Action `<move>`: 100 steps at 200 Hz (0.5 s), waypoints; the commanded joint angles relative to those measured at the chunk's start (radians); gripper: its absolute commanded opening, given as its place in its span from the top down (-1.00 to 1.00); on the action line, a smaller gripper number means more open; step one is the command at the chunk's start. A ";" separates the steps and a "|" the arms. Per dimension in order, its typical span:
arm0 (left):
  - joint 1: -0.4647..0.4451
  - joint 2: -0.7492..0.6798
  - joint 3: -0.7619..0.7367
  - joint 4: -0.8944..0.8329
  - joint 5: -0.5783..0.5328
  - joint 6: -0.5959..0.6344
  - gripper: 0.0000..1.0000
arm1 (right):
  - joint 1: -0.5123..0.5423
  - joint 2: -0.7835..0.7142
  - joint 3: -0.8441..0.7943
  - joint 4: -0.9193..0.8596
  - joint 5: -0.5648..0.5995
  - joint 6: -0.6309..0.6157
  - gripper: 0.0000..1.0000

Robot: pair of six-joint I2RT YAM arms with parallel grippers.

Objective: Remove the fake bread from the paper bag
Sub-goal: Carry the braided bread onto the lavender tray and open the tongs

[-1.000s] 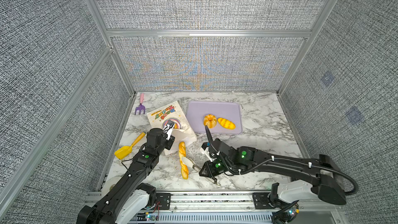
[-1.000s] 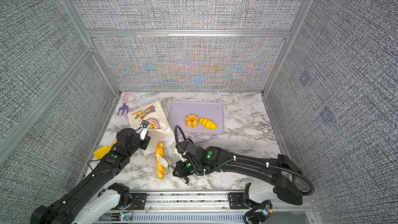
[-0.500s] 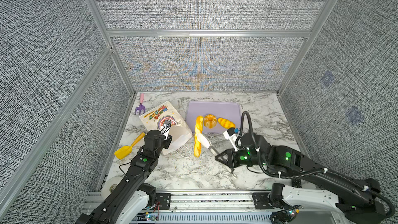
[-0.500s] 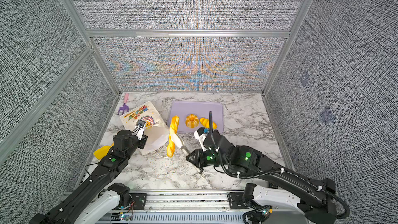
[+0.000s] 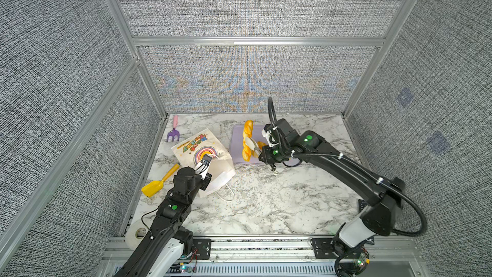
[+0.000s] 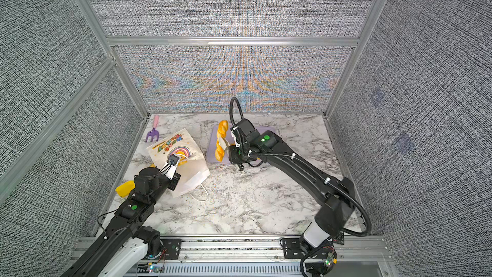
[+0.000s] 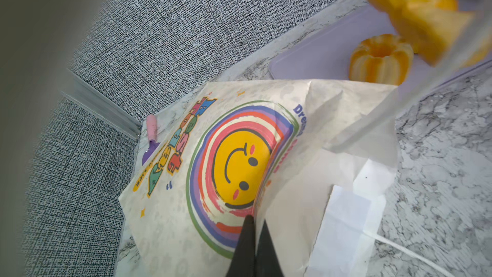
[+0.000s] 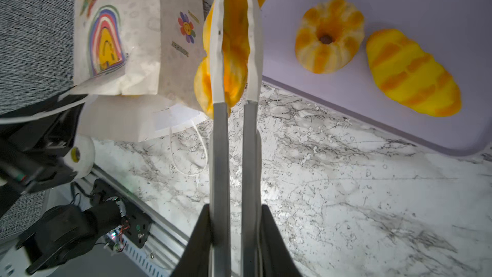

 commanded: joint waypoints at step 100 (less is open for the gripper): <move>0.000 -0.003 -0.026 0.028 0.018 -0.015 1.00 | -0.029 0.523 0.503 -0.185 0.104 -0.114 1.00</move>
